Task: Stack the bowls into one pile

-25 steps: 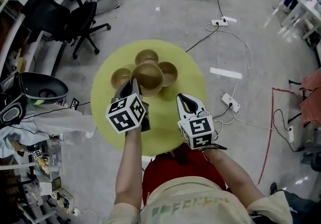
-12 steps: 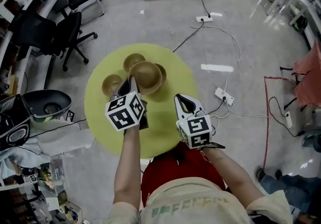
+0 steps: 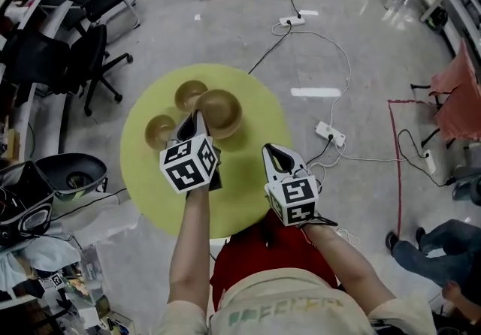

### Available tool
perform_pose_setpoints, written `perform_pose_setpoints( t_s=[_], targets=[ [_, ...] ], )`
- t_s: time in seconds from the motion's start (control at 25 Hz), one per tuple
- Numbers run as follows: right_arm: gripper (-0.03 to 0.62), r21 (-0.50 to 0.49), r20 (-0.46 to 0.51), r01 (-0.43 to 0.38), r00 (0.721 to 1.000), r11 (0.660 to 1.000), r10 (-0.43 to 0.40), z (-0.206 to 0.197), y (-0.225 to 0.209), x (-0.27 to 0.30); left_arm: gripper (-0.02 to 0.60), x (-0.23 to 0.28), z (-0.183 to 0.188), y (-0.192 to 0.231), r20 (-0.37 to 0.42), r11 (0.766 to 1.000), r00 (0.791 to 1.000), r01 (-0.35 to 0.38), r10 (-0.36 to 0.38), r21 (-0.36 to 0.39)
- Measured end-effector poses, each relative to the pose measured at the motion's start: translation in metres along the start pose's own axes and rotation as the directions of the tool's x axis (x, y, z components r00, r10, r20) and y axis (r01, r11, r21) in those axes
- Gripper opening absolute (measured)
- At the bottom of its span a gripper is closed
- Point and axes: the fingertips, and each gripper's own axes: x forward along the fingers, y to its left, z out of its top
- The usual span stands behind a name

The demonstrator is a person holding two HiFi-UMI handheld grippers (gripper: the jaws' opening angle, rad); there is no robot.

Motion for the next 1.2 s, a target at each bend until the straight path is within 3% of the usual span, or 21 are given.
perform_pose_setpoints(
  t_s=[0.84,1.2],
  targets=[
    [0.037,0.041,-0.060,0.017,0.998,0.999,-0.014,-0.010,-0.027,0.038,0.031,0.064,-0.034,0.001,-0.092,1.000,0.996,-0.009,0.010,0.009],
    [0.037,0.032,-0.078,-0.017,0.997,0.999,0.019,-0.020,-0.032,0.051,0.031,0.076,-0.052,0.004,-0.135,1.000,0.990,-0.028,0.028,0.001]
  ],
)
